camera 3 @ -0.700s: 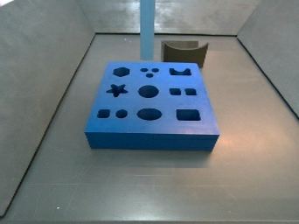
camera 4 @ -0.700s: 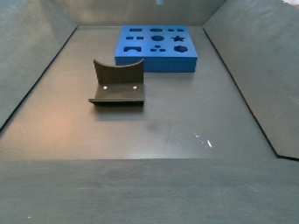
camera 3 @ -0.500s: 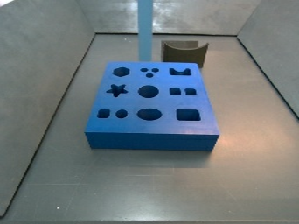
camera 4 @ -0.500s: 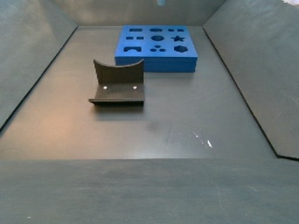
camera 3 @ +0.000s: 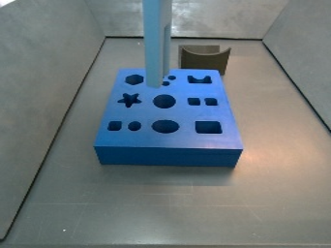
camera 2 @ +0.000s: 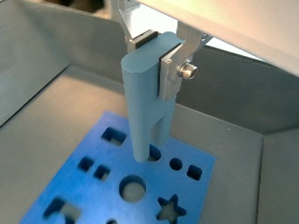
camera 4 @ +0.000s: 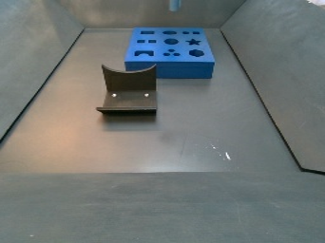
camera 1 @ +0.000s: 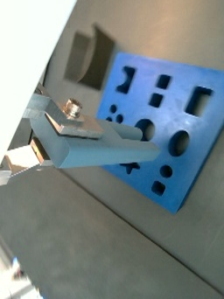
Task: Insert the square-circle object.
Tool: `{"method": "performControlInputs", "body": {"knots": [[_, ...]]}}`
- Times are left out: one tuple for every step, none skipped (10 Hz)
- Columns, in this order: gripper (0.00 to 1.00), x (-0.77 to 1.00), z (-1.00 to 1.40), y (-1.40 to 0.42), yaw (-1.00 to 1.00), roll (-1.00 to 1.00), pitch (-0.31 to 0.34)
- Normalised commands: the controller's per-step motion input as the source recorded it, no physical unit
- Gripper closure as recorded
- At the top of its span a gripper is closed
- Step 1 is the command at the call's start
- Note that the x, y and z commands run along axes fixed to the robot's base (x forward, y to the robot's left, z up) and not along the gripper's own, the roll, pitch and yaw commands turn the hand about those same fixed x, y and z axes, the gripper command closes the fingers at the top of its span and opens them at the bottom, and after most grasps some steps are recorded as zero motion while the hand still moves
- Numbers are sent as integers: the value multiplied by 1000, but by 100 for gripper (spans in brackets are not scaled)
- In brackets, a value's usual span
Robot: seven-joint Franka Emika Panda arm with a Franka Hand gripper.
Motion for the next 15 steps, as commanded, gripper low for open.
{"method": "performControlInputs", "body": {"knots": [[100,0,-40,-74,-1000,30,0],[100,0,-57,0,-1000,79,0],[100,-6,-60,0,-1000,81,0],[100,-14,-66,0,-1000,90,0],[100,-29,-83,0,-1000,109,0],[100,-46,-106,0,-1000,114,4],[100,-51,-109,0,-1000,116,10],[100,-69,-94,0,-1000,134,19],[100,-83,-51,-17,-1000,176,26],[100,-89,-40,-20,-989,187,26],[100,-74,-103,-29,-1000,149,36],[100,-9,-357,0,-1000,61,0],[100,0,-497,0,-1000,6,0],[100,0,-563,0,-1000,0,0],[100,0,-546,0,-1000,0,-33]]}}
